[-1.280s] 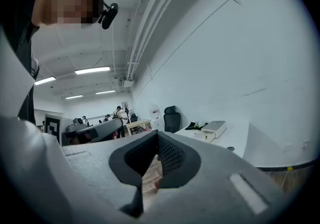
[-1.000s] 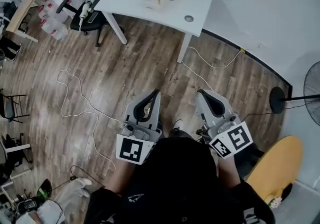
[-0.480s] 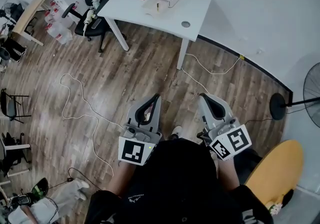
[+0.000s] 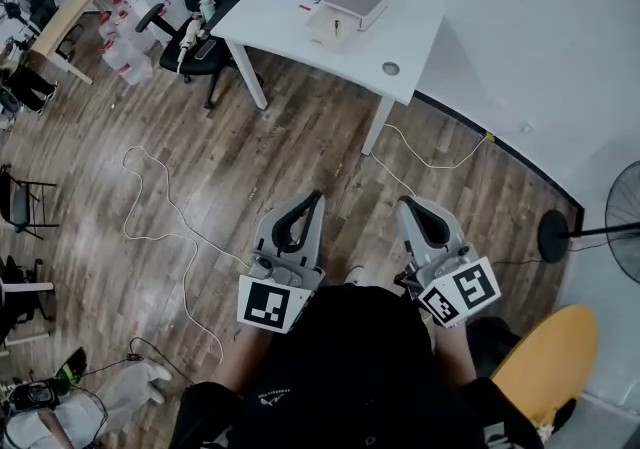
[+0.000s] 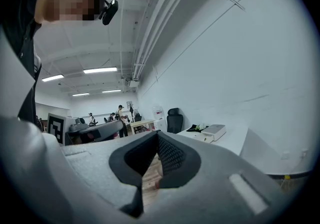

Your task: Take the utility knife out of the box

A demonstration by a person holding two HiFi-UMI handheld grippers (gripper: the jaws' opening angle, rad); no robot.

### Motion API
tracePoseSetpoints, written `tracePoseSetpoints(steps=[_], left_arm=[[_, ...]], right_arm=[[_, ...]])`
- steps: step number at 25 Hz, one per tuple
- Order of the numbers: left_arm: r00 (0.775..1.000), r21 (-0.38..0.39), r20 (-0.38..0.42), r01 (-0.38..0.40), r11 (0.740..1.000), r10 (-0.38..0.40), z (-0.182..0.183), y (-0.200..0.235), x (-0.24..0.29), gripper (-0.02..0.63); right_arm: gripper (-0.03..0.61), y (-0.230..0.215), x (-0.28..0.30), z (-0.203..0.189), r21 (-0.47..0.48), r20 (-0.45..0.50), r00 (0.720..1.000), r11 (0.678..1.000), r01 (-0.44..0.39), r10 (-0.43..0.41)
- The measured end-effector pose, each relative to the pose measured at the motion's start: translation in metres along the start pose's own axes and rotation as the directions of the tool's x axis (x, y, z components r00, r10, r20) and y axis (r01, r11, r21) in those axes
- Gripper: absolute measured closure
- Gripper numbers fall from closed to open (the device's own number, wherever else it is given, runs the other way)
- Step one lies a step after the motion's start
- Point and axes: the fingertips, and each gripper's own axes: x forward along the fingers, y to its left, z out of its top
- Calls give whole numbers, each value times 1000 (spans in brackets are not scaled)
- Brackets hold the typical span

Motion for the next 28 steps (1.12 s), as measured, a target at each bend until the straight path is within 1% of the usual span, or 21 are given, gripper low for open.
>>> tracePoseSetpoints(steps=[5, 13, 17, 21, 24, 28], left_arm=[[1000, 1, 9, 12, 1000, -12, 6, 45, 13, 608], [995, -9, 19, 93, 996, -93, 10, 98, 38, 608], [992, -11, 21, 121, 993, -121, 7, 122, 41, 608], [993, -10, 24, 119, 993, -119, 4, 143, 42, 608], [993, -27, 23, 115, 993, -115, 4, 157, 44, 608], [995, -31, 15, 103, 994, -103, 3, 173, 54, 608]], right_arm=[[574, 3, 42, 9, -4, 10, 1000, 1000, 21, -21], [574, -4, 93, 15, 9, 30, 992, 993, 121, -121], [574, -1, 118, 11, 8, 36, 989, 990, 142, -142], [574, 5, 139, 10, -5, 38, 989, 989, 146, -146], [574, 7, 150, 12, -9, 32, 987, 988, 156, -156], [574, -4, 165, 18, -8, 21, 987, 987, 160, -160]])
